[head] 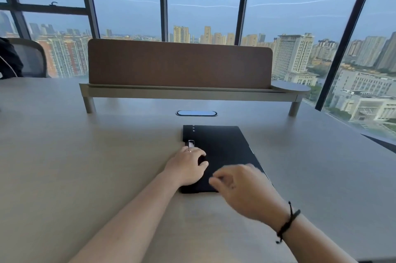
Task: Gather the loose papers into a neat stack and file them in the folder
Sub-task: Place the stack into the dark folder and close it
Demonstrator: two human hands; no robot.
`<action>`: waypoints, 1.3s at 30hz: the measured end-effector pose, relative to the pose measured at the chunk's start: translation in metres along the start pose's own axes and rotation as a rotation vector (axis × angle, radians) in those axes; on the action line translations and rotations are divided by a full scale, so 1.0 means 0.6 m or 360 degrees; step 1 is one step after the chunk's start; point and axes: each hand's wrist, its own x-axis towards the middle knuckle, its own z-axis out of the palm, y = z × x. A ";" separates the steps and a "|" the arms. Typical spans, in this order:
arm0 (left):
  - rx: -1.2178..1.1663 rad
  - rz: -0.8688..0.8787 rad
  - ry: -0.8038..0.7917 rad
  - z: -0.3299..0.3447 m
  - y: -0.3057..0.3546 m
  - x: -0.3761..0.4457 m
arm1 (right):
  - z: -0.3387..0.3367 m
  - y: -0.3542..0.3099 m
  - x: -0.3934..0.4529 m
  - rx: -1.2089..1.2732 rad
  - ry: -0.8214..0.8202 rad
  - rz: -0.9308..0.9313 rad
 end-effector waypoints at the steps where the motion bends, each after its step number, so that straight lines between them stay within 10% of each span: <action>1: -0.0016 -0.0006 -0.0009 0.003 -0.001 -0.002 | 0.007 0.006 0.021 0.0054 0.0119 0.0002; 18: -0.0152 0.0187 -0.0035 0.025 0.046 0.013 | 0.066 0.178 0.120 -0.0129 -0.0275 0.0198; 39: -0.0061 0.0535 -0.0299 0.240 0.449 0.377 | -0.118 0.715 0.206 -0.0280 0.0121 0.0685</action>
